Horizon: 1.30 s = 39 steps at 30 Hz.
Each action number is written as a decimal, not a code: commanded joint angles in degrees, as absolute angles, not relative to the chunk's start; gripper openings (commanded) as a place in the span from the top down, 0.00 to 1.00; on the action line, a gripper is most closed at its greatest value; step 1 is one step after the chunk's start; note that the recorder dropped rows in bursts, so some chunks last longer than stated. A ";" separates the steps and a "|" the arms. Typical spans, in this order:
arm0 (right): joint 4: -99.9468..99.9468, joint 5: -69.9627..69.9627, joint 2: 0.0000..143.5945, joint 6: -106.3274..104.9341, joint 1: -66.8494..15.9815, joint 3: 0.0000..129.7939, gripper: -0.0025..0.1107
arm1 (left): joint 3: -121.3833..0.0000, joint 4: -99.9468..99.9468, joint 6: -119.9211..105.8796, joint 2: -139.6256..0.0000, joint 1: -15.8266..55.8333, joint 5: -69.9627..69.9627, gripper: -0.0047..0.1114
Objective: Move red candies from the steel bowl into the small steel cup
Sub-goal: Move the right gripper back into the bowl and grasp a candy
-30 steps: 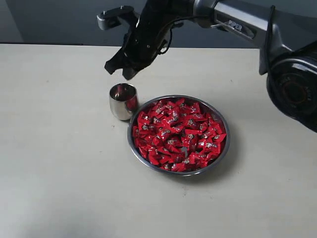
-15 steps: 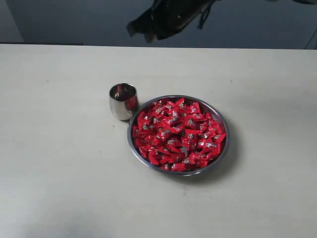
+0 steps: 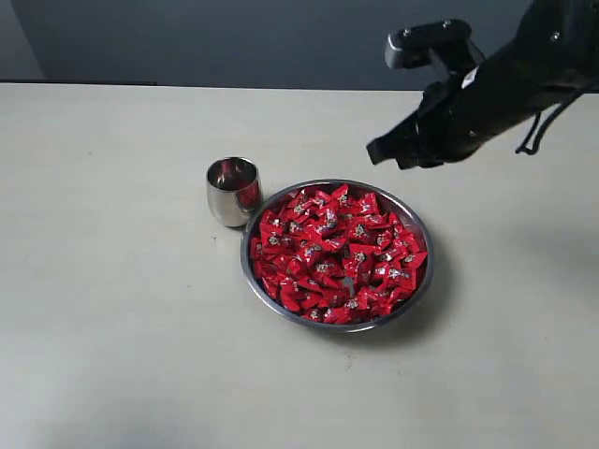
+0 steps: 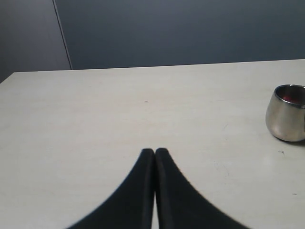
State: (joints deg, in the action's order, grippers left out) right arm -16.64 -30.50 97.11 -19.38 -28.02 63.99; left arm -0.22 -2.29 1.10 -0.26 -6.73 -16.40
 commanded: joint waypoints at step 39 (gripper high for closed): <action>-32.59 -37.23 108.51 -28.52 -27.50 64.14 0.63 | 0.00 -2.20 1.15 0.00 -6.77 -16.30 0.96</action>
